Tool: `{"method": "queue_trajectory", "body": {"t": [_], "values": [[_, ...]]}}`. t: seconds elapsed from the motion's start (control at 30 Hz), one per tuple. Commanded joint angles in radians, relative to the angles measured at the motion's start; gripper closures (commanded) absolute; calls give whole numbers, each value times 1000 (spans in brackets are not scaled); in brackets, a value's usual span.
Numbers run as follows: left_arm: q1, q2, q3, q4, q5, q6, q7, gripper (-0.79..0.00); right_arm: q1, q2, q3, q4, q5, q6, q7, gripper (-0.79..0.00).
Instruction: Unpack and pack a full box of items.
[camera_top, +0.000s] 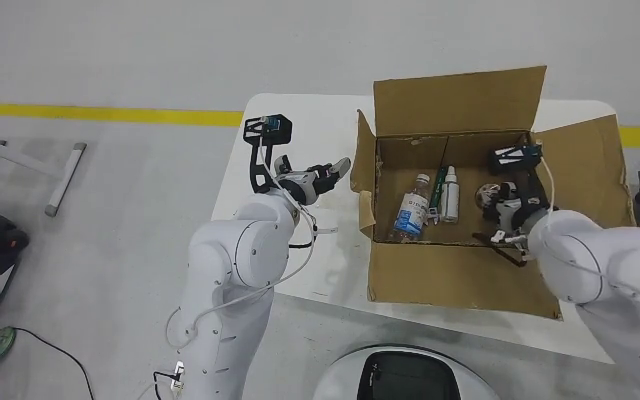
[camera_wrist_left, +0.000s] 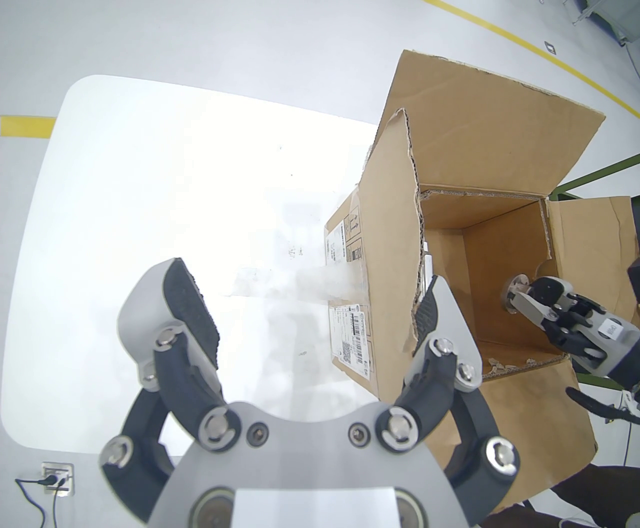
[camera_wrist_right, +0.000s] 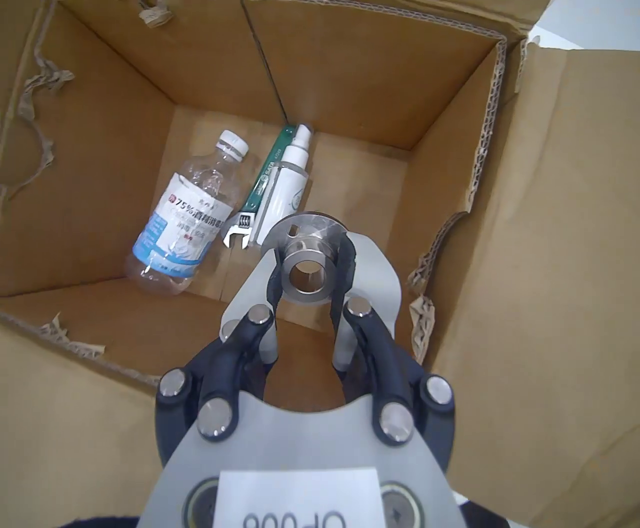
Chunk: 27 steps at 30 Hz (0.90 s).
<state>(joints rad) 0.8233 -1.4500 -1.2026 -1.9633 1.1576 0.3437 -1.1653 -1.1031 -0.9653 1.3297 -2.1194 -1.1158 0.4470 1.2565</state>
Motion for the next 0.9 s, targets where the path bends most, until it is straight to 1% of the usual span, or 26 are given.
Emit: {"method": "queue_trajectory", "body": {"t": [0.0, 0.03, 0.07, 0.1, 0.13, 0.23, 0.27, 0.3, 0.33, 0.37, 0.43, 0.47, 0.5, 0.53, 0.57, 0.63, 0.67, 0.7, 0.8, 0.87], "values": [[0, 0, 0, 0, 0, 0, 0, -785, 37, -6, -34, 45, -16, 8, 18, 0], [0, 0, 0, 0, 0, 0, 0, -785, 52, -9, -50, 59, -21, 10, 26, -3], [0, 0, 0, 0, 0, 0, 0, -785, 65, -12, -65, 76, -28, 9, 31, -77], [0, 0, 0, 0, 0, 0, 0, -785, 77, -15, -75, 89, -31, 15, 32, -274], [0, 0, 0, 0, 0, 0, 0, -785, 87, -18, -85, 99, -34, 16, 36, -277], [0, 0, 0, 0, 0, 0, 0, -785, 104, -24, -96, 111, -31, 20, 46, -323], [0, 0, 0, 0, 0, 0, 0, -785, 106, -25, -93, 108, -20, 17, 44, -376], [0, 0, 0, 0, 0, 0, 0, -785, 106, -26, -86, 105, -14, 14, 41, -391], [0, 0, 0, 0, 0, 0, 0, -785, 106, -27, -75, 99, -2, 15, 41, -449], [0, 0, 0, 0, 0, 0, 0, -785, 104, -27, -58, 88, 18, 14, 37, -456], [0, 0, 0, 0, 0, 0, 0, -785, 99, -27, -2, 57, 79, 11, 26, -446], [0, 0, 0, 0, 0, 0, 0, -785, 94, -26, 34, 42, 111, 8, 17, -391], [0, 0, 0, 0, 0, 0, 0, -785, 90, -24, 76, 23, 143, 2, 2, -382], [0, 0, 0, 0, 0, 0, 0, -785, 84, -22, 123, 2, 169, -6, -16, -314], [0, 0, 0, 0, 0, 0, 0, -785, 73, -20, 177, -19, 199, -11, -26, -283], [0, 0, 0, 0, 0, 0, 0, -785, 49, -16, 297, -55, 262, -25, -49, -151], [0, 0, 0, 0, 0, 0, 0, -785, 36, -14, 365, -61, 288, -30, -65, -15], [0, 0, 0, 0, 0, 0, 0, -785, 20, -13, 433, -67, 315, -39, -75, 0], [0, 0, 0, 0, 0, 0, 0, -785, -35, -11, 632, -62, 405, -70, -102, 0], [0, 0, 0, 0, 0, 0, 0, -785, -80, -11, 748, -41, 432, -101, -126, 0]]}}
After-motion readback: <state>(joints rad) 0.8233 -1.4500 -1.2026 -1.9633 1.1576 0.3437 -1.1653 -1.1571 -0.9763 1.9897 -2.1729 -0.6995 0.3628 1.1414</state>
